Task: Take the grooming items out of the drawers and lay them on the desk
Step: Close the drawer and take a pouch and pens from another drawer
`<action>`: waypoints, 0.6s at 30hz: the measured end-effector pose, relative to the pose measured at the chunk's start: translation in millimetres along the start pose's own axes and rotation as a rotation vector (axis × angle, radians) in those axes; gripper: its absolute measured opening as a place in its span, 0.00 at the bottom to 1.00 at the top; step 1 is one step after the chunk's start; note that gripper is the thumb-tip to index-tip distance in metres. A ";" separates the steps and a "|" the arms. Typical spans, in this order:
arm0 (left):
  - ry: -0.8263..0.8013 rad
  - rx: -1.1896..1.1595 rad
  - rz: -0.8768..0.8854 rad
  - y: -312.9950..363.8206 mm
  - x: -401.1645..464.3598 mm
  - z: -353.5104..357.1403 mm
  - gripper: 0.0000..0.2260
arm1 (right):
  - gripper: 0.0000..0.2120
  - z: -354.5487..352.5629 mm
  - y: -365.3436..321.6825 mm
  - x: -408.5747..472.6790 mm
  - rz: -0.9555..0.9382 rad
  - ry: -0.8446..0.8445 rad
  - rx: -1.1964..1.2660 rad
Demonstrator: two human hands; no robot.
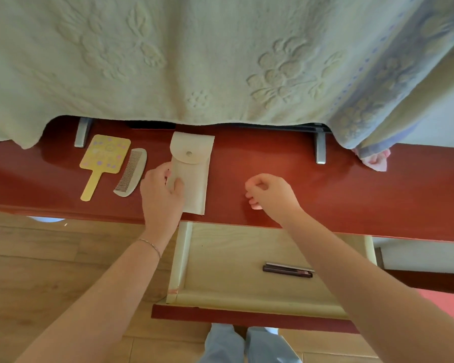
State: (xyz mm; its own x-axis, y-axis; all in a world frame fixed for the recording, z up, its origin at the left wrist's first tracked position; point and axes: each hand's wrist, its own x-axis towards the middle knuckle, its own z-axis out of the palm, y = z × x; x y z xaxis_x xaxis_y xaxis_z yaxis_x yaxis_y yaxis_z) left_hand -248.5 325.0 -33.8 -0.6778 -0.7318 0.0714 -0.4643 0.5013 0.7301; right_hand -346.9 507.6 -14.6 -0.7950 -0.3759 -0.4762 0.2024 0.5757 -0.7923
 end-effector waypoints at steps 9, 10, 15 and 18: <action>-0.588 0.095 0.861 16.3 -105.7 73.1 0.11 | 0.07 -98.1 113.3 -80.4 0.183 -0.169 -0.142; -0.649 0.124 0.836 15.6 -111.5 84.3 0.11 | 0.07 -98.6 128.9 -80.4 0.205 -0.129 -0.227; -0.850 0.290 0.658 15.5 -132.5 133.8 0.12 | 0.10 -83.0 176.5 -68.6 0.276 -0.079 -0.576; -0.912 0.385 0.654 14.9 -144.5 151.0 0.11 | 0.14 -69.1 187.8 -56.8 0.185 -0.144 -0.772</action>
State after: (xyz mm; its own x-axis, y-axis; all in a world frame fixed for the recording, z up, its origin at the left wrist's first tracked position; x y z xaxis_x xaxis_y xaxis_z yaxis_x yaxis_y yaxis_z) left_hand -243.5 507.9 -135.8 -0.9336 0.2361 -0.2697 0.0858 0.8777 0.4715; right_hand -303.3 687.2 -110.0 -0.6950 -0.2850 -0.6601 -0.1706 0.9572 -0.2337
